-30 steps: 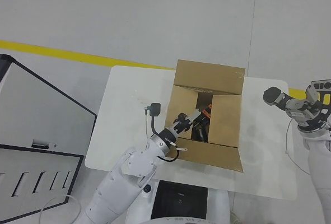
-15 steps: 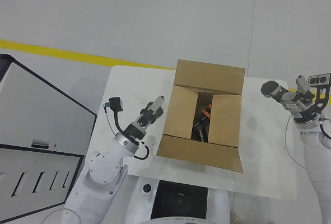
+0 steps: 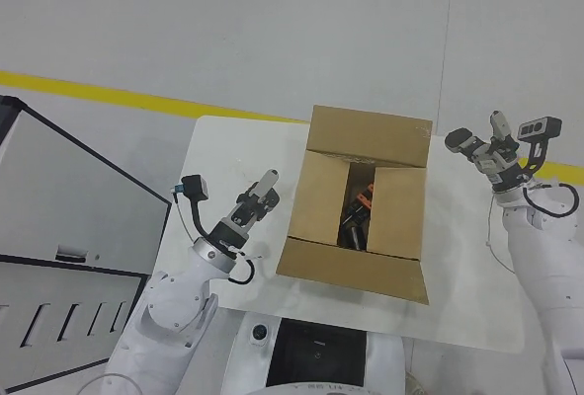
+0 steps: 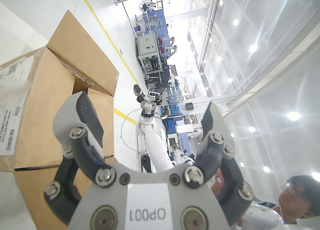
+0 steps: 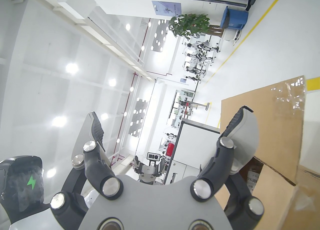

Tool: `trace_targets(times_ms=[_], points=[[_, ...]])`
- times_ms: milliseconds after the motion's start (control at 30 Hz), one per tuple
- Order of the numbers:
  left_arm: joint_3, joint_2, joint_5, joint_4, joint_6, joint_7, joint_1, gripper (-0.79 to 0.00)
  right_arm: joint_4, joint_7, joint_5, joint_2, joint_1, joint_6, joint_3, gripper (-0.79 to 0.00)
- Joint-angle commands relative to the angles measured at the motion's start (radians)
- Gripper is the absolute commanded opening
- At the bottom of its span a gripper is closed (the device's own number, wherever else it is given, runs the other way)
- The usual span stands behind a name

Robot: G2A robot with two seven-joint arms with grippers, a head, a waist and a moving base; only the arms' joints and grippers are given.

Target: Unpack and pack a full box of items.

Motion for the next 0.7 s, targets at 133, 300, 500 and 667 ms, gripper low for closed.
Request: trace_targets(times_ms=[133,300,500,667], points=[[0.0,0.0,0.0,0.0,0.0,0.0,0.0,0.0,0.115,-0.064,-0.03,-0.008,0.046,0.017,-0.002,0.0],[0.0,0.0,0.0,0.0,0.0,0.0,0.0,0.0,0.264,-0.095,-0.054,-0.039,0.117,0.005,-0.064,0.0],[0.0,0.0,0.0,0.0,0.0,0.0,0.0,0.0,0.424,-0.12,-0.039,-0.093,0.186,0.017,-0.142,0.0],[0.0,0.0,0.0,0.0,0.0,0.0,0.0,0.0,0.5,-0.062,0.055,-0.134,0.234,0.039,-0.157,0.0]])
